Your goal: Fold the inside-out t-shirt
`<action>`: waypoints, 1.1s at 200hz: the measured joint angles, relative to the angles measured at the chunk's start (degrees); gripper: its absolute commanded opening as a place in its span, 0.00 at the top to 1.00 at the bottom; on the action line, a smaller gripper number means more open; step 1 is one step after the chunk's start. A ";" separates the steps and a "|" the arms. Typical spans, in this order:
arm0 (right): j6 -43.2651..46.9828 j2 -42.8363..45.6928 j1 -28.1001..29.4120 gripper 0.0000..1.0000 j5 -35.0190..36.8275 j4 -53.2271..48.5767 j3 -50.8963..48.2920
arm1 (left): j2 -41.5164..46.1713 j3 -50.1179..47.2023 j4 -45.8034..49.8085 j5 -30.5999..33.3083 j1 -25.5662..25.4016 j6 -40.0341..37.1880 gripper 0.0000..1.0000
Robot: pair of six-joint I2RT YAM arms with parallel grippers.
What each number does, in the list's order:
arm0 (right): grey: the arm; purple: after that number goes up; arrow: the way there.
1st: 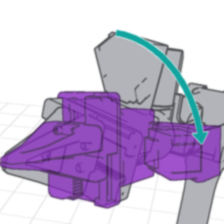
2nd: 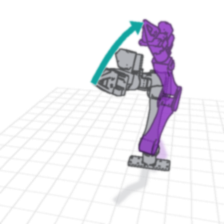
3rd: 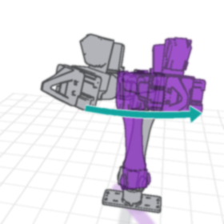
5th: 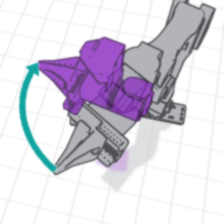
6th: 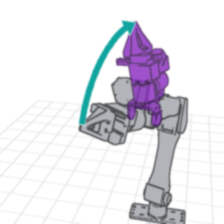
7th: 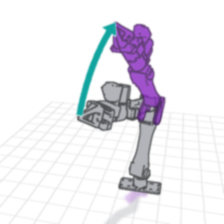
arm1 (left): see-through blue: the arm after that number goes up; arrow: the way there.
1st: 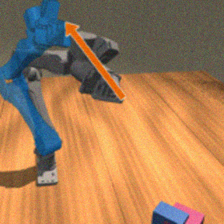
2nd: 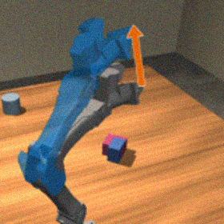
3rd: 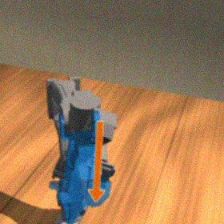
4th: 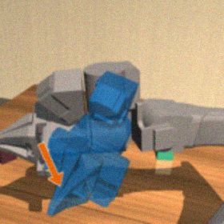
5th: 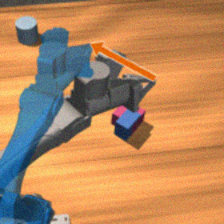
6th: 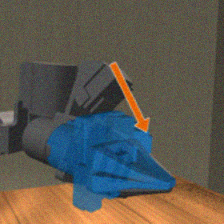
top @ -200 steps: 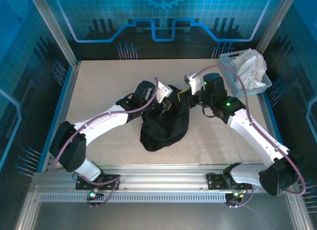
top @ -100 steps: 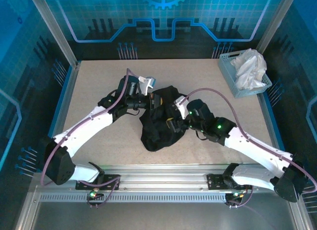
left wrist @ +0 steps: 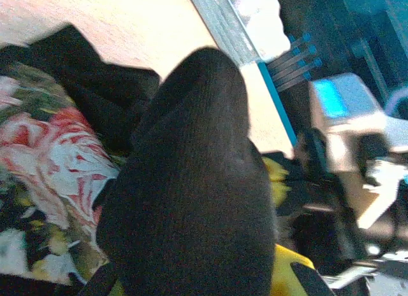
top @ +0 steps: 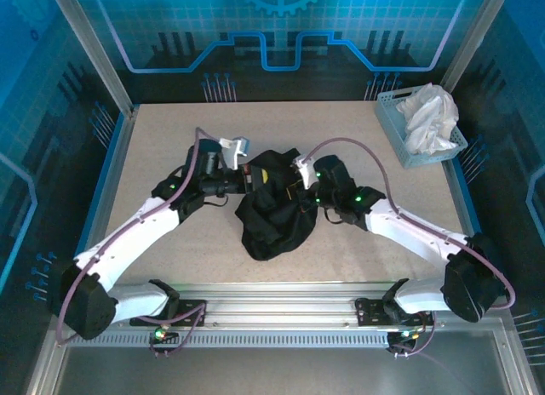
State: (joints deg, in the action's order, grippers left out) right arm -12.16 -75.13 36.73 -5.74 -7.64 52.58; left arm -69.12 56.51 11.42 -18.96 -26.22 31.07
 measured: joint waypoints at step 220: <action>2.32 1.18 -9.42 1.00 -40.94 4.96 7.15 | 15.61 -12.68 -3.89 14.34 -9.73 -14.58 0.45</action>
State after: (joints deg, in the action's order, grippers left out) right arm -9.85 -73.95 27.31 -46.68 -2.68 59.72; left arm -53.52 43.83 7.53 -4.62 -35.94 16.49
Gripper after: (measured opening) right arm 0.065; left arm 0.561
